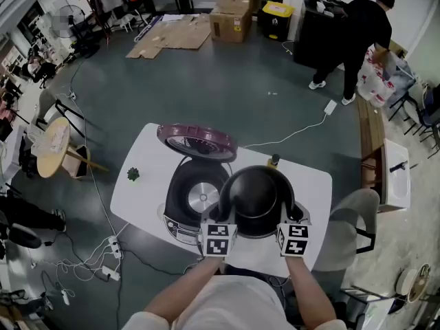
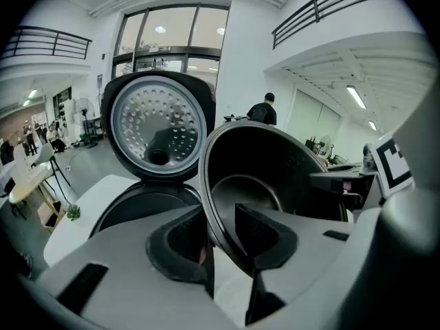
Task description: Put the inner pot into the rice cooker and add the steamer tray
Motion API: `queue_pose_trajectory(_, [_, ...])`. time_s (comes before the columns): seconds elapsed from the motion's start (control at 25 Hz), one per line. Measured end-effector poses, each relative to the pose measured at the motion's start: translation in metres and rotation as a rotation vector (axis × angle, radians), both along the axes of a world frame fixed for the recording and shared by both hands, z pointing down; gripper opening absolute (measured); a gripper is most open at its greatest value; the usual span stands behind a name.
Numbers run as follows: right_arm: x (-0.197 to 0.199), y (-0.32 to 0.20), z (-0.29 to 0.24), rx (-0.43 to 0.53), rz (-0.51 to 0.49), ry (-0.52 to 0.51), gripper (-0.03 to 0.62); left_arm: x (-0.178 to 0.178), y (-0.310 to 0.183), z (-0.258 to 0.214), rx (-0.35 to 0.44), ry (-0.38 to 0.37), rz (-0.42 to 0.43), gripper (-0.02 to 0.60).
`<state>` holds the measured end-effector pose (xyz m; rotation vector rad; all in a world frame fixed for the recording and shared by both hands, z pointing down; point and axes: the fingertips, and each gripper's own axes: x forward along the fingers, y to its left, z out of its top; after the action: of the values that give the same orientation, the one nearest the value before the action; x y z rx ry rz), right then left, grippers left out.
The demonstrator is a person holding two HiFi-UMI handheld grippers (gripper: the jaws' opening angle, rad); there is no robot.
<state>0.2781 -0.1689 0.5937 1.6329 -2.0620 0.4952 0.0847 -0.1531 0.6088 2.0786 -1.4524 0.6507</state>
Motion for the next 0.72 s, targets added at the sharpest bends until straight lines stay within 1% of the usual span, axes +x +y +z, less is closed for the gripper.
queue_pose_trajectory(0.4, [-0.066, 0.005, -0.016, 0.010, -0.023, 0.009, 0.066, -0.065, 0.008, -0.016, 0.019, 0.001, -0.012, 0.146])
queue_pose_trajectory(0.72, [-0.122, 0.002, -0.011, 0.003, -0.063, 0.005, 0.067, -0.121, 0.013, -0.014, 0.012, -0.011, -0.053, 0.144])
